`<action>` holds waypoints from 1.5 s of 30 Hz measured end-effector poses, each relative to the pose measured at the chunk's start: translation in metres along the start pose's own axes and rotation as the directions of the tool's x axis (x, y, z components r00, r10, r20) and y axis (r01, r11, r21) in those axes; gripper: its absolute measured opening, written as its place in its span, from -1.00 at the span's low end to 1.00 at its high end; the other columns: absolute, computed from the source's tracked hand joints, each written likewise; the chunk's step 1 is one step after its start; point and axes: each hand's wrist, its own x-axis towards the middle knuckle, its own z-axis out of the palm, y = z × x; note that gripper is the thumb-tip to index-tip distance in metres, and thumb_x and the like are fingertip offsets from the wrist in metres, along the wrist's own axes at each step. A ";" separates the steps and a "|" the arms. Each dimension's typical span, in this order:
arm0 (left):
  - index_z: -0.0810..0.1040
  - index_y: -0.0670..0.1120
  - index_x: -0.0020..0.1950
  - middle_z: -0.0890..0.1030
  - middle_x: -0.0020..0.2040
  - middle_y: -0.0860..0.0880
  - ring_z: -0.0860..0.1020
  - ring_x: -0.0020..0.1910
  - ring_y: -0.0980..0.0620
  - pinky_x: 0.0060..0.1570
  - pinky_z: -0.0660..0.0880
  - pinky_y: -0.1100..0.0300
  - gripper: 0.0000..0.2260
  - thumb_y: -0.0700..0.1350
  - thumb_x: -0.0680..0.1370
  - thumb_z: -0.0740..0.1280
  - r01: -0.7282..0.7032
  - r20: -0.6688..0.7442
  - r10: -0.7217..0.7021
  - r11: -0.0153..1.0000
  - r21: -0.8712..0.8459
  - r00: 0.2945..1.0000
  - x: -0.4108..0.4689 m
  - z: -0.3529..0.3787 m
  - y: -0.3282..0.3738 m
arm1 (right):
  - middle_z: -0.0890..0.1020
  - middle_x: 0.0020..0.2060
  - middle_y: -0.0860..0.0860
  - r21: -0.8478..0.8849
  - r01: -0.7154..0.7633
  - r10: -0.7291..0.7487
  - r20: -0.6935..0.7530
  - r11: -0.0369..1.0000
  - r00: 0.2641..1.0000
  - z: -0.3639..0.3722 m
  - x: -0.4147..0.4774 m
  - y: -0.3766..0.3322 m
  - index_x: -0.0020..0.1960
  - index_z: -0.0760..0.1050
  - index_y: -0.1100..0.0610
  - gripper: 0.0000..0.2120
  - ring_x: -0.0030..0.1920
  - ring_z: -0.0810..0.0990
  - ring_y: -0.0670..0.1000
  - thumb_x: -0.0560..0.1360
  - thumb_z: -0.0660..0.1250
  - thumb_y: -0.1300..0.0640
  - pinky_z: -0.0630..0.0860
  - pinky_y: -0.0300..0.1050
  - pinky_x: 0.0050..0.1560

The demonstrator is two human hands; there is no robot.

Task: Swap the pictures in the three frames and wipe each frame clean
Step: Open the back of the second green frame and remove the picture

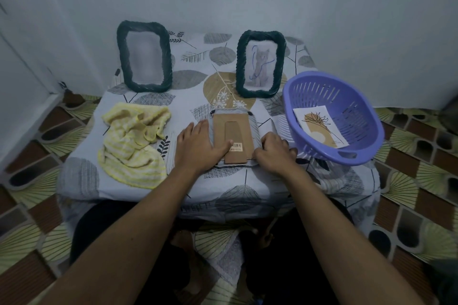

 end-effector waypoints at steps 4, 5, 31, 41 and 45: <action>0.20 -0.12 0.57 0.30 0.55 -0.09 0.20 0.54 -0.15 0.50 0.11 -0.08 -0.11 0.46 0.45 0.18 0.011 -0.007 -0.012 1.000 -0.023 1.000 0.000 0.000 -0.001 | 0.41 0.24 0.05 0.165 -0.021 0.037 -0.095 0.986 0.995 0.002 -0.001 -0.002 0.33 0.30 0.05 -0.54 0.31 0.38 0.12 0.47 0.33 0.08 0.21 0.12 0.34; 0.22 -0.11 0.56 0.32 0.53 -0.09 0.22 0.53 -0.16 0.49 0.12 -0.08 -0.14 0.45 0.46 0.22 0.008 -0.014 -0.009 0.999 -0.033 1.000 0.000 0.000 0.000 | 0.39 0.31 0.05 0.194 -0.002 0.025 -0.117 0.981 0.993 0.003 -0.002 -0.002 0.38 0.30 0.03 -0.50 0.35 0.37 0.12 0.47 0.33 0.09 0.20 0.12 0.36; 0.54 0.00 0.26 0.58 0.26 -0.01 0.44 0.34 -0.07 0.44 0.14 -0.20 -0.56 0.26 0.53 0.31 0.078 0.035 -0.071 0.961 -0.265 0.997 0.005 -0.008 0.016 | 0.57 0.22 0.01 0.548 -0.143 0.219 -0.075 0.824 0.973 0.010 0.006 -0.008 0.02 0.57 -0.13 -0.68 0.29 0.47 0.15 0.30 0.25 -0.13 0.44 0.19 0.32; 0.54 -0.02 0.25 0.58 0.25 -0.02 0.43 0.35 -0.08 0.48 0.07 -0.20 -0.59 0.22 0.57 0.23 0.067 0.041 -0.057 0.950 -0.306 0.998 0.003 -0.008 0.015 | 0.56 0.19 0.01 0.590 -0.130 0.231 -0.099 0.797 0.968 0.006 0.006 -0.014 -0.04 0.57 -0.13 -0.72 0.27 0.47 0.16 0.29 0.24 -0.11 0.45 0.22 0.30; 0.54 -0.03 0.24 0.58 0.25 -0.02 0.42 0.35 -0.09 0.49 0.05 -0.20 -0.64 0.18 0.60 0.23 0.069 0.033 -0.061 0.947 -0.314 0.998 0.001 -0.009 0.016 | 0.56 0.24 0.01 0.539 -0.092 0.211 -0.163 0.837 0.964 0.003 0.005 -0.017 0.07 0.60 -0.10 -0.66 0.27 0.45 0.14 0.33 0.26 -0.10 0.34 0.15 0.37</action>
